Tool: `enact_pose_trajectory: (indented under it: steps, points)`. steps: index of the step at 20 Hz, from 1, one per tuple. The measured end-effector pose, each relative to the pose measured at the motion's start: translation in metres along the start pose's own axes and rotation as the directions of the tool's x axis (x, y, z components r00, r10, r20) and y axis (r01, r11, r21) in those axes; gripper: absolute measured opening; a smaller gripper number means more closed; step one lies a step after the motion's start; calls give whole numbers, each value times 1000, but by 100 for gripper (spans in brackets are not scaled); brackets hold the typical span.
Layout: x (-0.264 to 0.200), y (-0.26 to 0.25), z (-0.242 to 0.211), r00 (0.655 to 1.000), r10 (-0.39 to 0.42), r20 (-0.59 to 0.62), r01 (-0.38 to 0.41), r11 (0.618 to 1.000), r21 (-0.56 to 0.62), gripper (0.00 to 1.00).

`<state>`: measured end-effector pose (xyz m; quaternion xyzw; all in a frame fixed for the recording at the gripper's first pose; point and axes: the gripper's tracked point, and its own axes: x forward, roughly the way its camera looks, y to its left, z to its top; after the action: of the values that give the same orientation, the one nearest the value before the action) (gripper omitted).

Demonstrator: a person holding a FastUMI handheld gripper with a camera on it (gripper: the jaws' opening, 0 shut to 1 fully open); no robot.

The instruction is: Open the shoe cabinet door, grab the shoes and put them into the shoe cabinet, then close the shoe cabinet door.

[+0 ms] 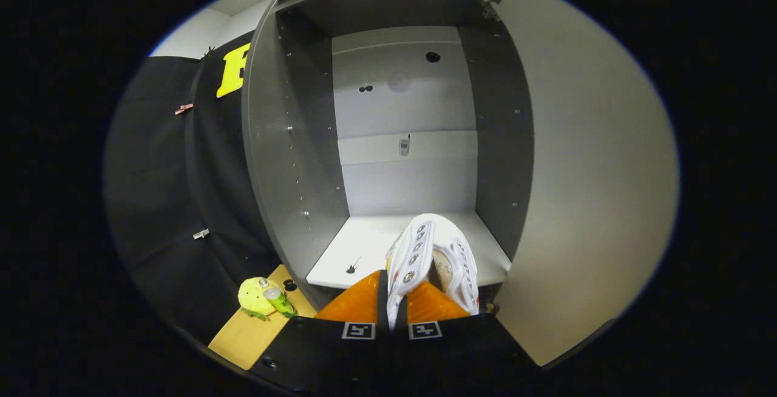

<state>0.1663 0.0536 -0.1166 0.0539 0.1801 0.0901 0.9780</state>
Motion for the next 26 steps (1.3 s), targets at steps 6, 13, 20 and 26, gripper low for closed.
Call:
enact_pose_trajectory:
  steps: [6, 13, 20, 26]
  points:
    - [75, -6, 19, 999, 9, -31, -10, 999, -43, 5]
    - [161, -25, 2, 995, -21, -97, 11, 995, -96, 5]
    - [223, -26, -25, 988, -66, -137, 32, 971, -238, 5]
    - [239, -12, -50, 975, -92, -202, 37, 965, -261, 5]
